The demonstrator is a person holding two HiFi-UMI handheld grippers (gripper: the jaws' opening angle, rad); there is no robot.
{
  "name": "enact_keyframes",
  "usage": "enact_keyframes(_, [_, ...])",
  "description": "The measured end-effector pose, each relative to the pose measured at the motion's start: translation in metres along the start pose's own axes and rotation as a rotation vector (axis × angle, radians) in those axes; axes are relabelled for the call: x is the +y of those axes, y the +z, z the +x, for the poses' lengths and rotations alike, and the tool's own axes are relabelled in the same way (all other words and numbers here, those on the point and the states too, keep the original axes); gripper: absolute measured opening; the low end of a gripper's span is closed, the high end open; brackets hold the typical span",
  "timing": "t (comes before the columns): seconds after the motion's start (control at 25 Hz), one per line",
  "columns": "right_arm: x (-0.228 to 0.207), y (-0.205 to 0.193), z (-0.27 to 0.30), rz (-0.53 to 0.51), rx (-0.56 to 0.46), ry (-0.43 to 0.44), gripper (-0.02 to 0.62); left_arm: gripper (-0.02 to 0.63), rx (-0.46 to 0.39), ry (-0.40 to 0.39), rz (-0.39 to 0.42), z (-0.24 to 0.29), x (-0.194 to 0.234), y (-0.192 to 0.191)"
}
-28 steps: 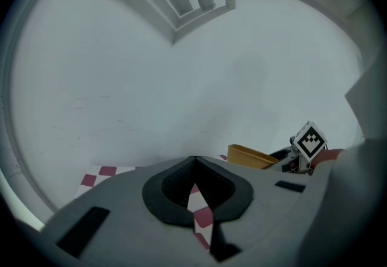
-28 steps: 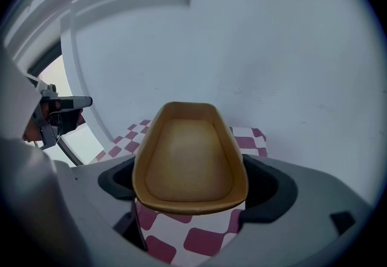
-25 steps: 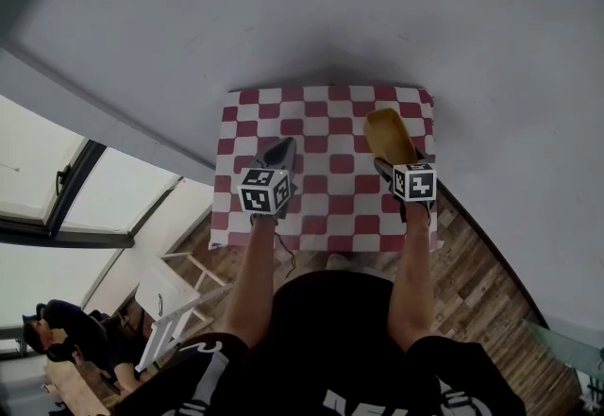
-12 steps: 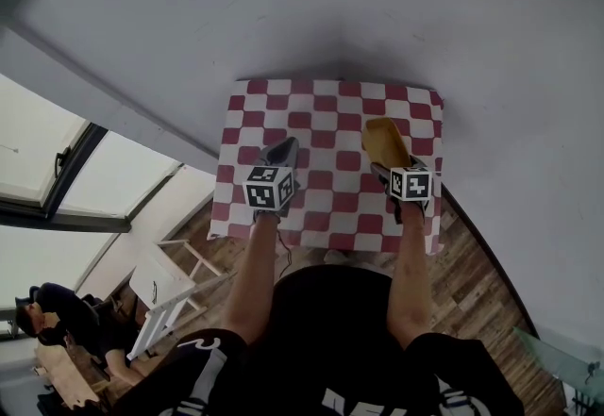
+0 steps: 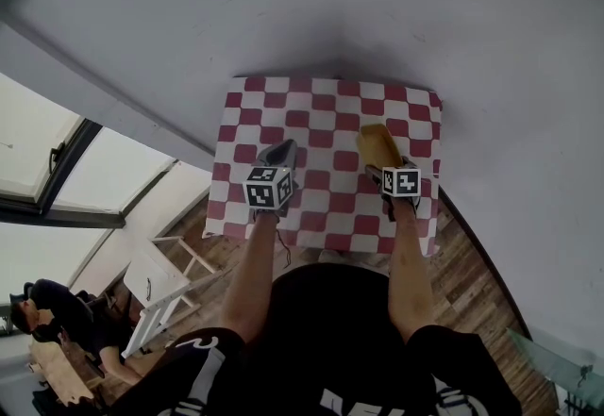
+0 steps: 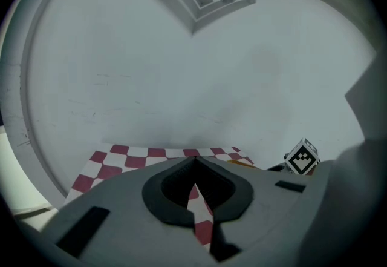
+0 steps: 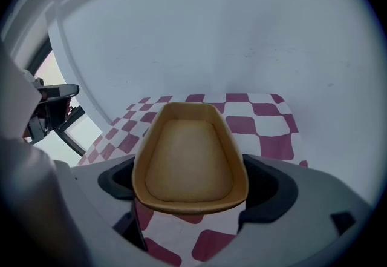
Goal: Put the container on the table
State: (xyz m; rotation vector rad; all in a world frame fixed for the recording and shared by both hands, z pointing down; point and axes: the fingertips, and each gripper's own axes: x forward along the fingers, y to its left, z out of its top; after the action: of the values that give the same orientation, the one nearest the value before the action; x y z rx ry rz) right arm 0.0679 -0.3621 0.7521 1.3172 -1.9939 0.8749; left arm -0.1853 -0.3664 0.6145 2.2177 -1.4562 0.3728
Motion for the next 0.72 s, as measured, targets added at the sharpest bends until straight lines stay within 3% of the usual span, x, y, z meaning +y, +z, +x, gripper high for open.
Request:
enact_keyframes(0.44, [0.001,-0.026,0.031,-0.128,0.024,-0.048,0.514,0.025,0.014,-0.025,-0.004,0.015,-0.003,-0.023])
enact_keyframes(0.72, [0.000,-0.040,0.042,-0.140,0.038,-0.042,0.524,0.025,0.022,-0.021,-0.015,0.018,-0.002,-0.032])
